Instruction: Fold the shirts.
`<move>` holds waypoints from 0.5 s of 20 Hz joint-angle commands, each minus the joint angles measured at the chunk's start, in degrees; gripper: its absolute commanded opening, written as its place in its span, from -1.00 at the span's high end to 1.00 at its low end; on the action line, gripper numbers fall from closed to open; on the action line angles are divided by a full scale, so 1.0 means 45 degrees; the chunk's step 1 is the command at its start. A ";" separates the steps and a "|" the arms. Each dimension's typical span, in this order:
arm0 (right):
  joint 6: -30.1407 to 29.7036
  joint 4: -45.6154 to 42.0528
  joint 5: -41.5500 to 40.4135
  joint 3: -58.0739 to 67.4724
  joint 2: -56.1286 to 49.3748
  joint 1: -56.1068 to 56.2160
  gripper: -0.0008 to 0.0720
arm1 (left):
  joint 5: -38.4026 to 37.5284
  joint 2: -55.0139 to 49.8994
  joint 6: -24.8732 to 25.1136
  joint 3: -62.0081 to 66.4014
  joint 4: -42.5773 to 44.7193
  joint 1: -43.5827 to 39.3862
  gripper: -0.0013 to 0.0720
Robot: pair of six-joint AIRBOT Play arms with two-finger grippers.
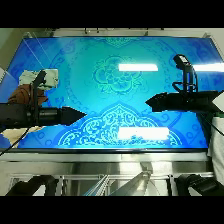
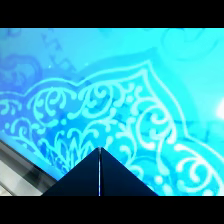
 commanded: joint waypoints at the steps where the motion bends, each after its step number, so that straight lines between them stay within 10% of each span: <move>1: 0.0005 0.0005 0.0010 -0.0005 -0.0005 0.0010 0.91 | 0.0000 0.0010 0.0010 -0.0005 0.0015 -0.0010 0.91; 10: 0.0005 0.0005 0.0010 -0.0005 0.0000 0.0010 0.91 | -0.1297 -0.2016 -0.1103 0.3793 0.3589 0.3138 0.74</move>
